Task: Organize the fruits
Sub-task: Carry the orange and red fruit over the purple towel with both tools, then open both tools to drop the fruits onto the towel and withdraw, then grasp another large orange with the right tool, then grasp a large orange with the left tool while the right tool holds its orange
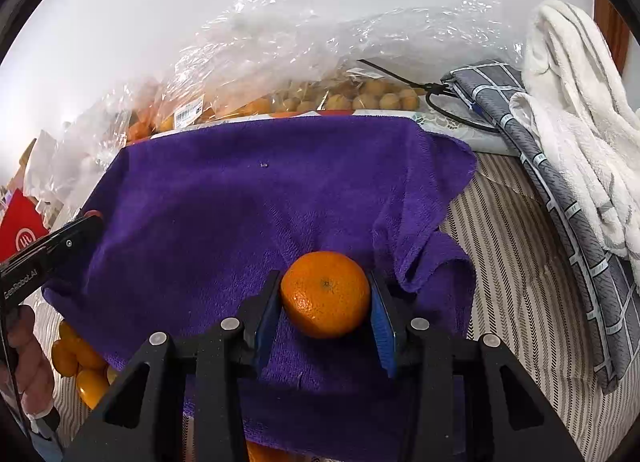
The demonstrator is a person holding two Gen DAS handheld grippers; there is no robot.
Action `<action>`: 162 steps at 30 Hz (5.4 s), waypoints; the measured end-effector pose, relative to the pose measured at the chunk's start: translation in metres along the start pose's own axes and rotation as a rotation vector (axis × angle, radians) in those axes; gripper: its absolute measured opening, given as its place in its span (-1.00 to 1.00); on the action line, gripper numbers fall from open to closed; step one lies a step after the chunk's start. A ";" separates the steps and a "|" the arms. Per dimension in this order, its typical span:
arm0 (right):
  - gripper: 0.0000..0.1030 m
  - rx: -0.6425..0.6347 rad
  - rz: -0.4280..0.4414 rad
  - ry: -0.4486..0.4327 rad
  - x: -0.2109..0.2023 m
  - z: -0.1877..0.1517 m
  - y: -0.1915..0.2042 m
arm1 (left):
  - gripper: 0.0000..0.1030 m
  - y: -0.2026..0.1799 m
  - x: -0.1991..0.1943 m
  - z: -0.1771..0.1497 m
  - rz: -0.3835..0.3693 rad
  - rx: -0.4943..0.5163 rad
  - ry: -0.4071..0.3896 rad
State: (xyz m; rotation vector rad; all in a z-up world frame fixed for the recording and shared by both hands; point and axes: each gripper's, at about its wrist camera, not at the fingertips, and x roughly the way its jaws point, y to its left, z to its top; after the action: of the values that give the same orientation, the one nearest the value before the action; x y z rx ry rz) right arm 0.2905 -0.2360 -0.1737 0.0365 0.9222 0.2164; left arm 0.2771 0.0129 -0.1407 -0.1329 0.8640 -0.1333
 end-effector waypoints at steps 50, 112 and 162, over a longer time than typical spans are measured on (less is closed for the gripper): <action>0.43 0.087 -0.056 -0.103 -0.080 -0.039 -0.011 | 0.12 -0.011 -0.038 -0.002 0.078 0.030 -0.152; -0.22 -0.021 -0.061 0.000 -0.045 -0.083 0.043 | 0.22 0.074 -0.086 -0.110 0.118 -0.053 0.088; -0.22 0.063 -0.091 -0.075 -0.101 -0.131 -0.005 | -0.29 0.018 -0.072 -0.102 0.004 0.057 0.108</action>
State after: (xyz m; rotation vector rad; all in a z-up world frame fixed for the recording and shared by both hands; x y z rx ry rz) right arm 0.1284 -0.2694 -0.1738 0.0604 0.8542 0.1014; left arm 0.1547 0.0368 -0.1556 -0.0707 0.9669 -0.1622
